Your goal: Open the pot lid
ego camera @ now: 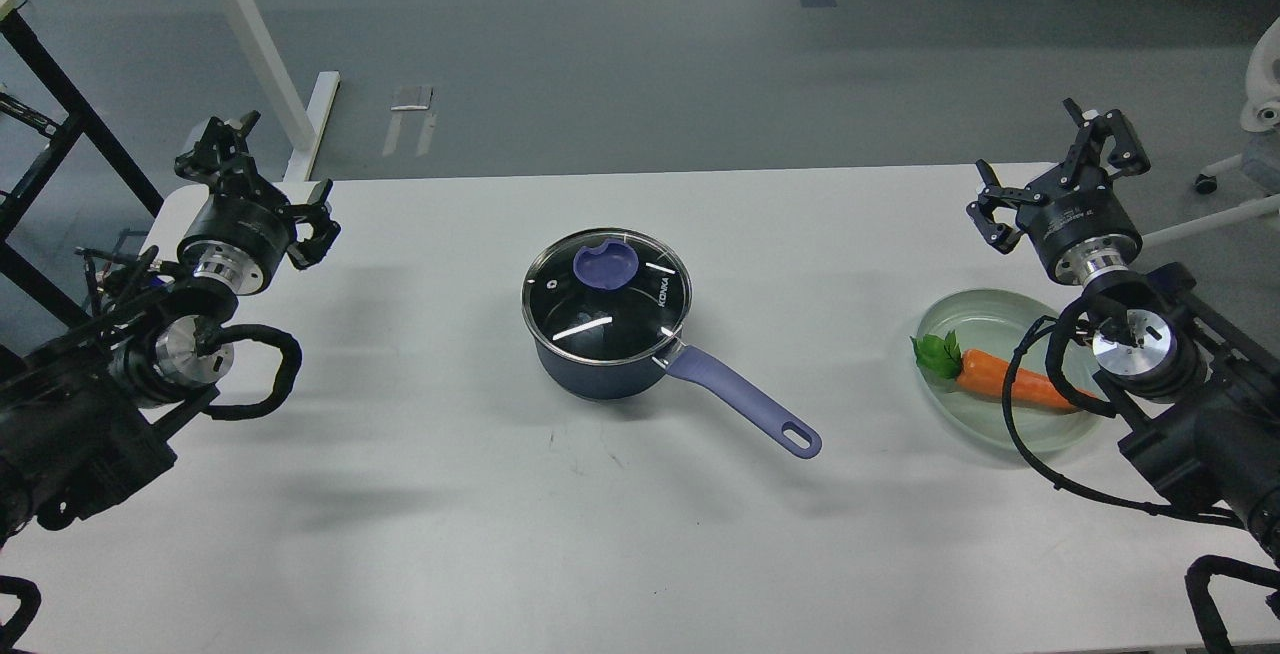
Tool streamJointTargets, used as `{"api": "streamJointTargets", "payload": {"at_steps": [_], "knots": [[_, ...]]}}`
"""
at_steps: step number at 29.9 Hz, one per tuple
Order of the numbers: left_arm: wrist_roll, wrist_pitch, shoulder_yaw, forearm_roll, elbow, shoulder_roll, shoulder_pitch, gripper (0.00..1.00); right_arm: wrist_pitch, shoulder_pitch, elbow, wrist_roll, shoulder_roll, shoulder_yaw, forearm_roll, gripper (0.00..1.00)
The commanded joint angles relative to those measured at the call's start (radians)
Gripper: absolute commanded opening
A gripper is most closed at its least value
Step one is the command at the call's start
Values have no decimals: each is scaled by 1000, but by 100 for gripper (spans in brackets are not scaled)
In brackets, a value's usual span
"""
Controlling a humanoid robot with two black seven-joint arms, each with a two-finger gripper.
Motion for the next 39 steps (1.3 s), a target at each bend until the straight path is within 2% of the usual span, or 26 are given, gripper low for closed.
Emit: {"api": "streamJointTargets", "payload": {"at_steps": [1, 3, 8, 13, 19, 23, 29, 39], "knots": [[-10, -3, -2, 1, -6, 8, 13, 99, 0, 4, 5, -1, -6, -1, 0, 100], [-34, -1, -2, 2, -8, 10, 16, 99, 0, 6, 10, -3, -8, -3, 0, 100], [-34, 14, -3, 2, -3, 17, 13, 99, -3, 9, 59, -6, -20, -18, -2, 100], [-32, 0, -3, 10, -3, 33, 9, 99, -5, 50, 128, -9, -129, -102, -9, 100], [-12, -6, -2, 15, -2, 50, -5, 99, -14, 260, 179, -9, -256, -423, -11, 100], [-12, 2, 3, 33, 3, 51, -25, 99, -66, 427, 263, -11, -295, -654, -25, 100], [-14, 8, 4, 71, 0, 46, -57, 99, -80, 641, 383, -11, -287, -952, -87, 100], [-21, -1, 15, 71, -5, 56, -69, 99, -137, 943, 728, -26, -275, -1346, -383, 99]]}}
